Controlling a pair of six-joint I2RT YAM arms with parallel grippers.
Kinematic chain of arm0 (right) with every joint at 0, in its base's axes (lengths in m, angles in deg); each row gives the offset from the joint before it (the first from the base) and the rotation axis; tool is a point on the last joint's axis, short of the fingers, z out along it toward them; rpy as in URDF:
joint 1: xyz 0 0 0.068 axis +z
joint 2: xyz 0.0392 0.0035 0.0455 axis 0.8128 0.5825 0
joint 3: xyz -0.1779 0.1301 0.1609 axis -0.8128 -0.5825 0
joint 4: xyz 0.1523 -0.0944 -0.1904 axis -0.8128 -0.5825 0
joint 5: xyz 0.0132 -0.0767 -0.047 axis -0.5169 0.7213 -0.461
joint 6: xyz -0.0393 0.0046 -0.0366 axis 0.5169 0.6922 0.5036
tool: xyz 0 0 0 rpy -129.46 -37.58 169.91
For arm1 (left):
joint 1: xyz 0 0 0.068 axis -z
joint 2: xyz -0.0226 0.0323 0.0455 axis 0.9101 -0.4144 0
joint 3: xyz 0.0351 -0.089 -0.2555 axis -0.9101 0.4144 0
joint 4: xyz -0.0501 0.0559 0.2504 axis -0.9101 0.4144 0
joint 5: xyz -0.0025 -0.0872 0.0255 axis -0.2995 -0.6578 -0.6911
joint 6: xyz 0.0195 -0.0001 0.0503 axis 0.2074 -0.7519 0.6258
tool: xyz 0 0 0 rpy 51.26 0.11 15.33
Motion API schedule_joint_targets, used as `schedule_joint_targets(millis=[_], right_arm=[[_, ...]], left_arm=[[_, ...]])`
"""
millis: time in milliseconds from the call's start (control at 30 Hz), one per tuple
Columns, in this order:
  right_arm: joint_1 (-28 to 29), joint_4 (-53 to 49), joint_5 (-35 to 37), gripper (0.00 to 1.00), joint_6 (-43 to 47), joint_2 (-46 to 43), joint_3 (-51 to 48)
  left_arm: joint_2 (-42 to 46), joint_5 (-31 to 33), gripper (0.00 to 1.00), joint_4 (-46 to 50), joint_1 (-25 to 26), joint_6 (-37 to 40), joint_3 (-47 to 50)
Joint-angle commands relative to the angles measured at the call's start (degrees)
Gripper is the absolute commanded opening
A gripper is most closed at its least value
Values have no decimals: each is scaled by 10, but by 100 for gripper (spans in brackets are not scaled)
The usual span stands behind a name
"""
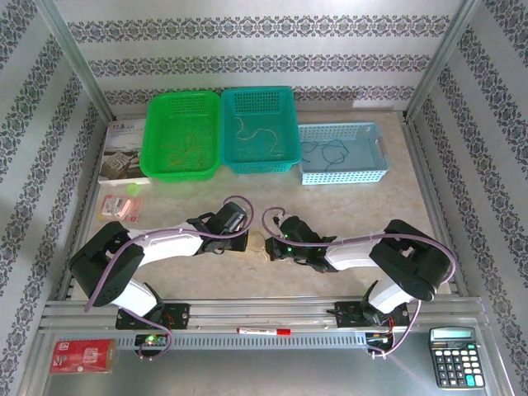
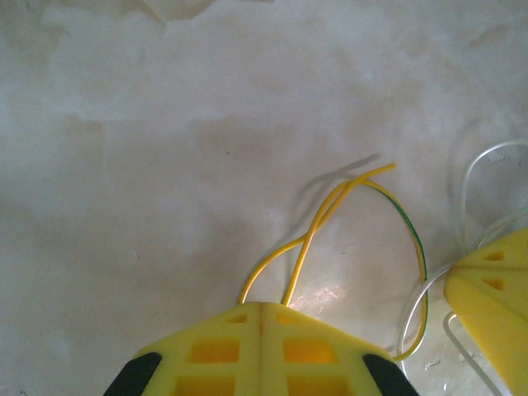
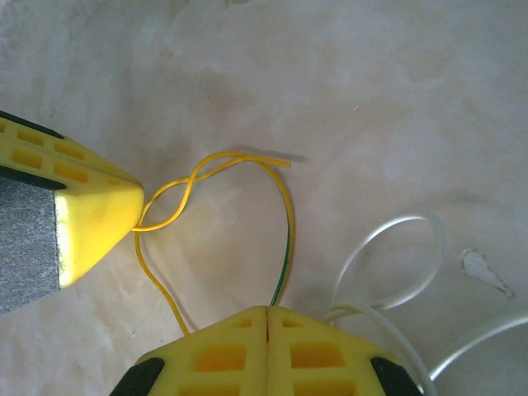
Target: Untangle the cables
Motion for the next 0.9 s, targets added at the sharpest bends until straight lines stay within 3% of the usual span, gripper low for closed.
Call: schedule_joint_targets(millis=[0, 633, 867], right_arm=[[1, 10, -3, 0, -12, 10, -12], [-15, 2, -29, 1, -13, -5, 6], [-48, -41, -55, 28, -9, -83, 37]], left_arm=[[14, 0, 0, 6, 9, -1, -3], [188, 28, 0, 71, 7, 12, -65], [226, 45, 0, 88, 4, 33, -94]])
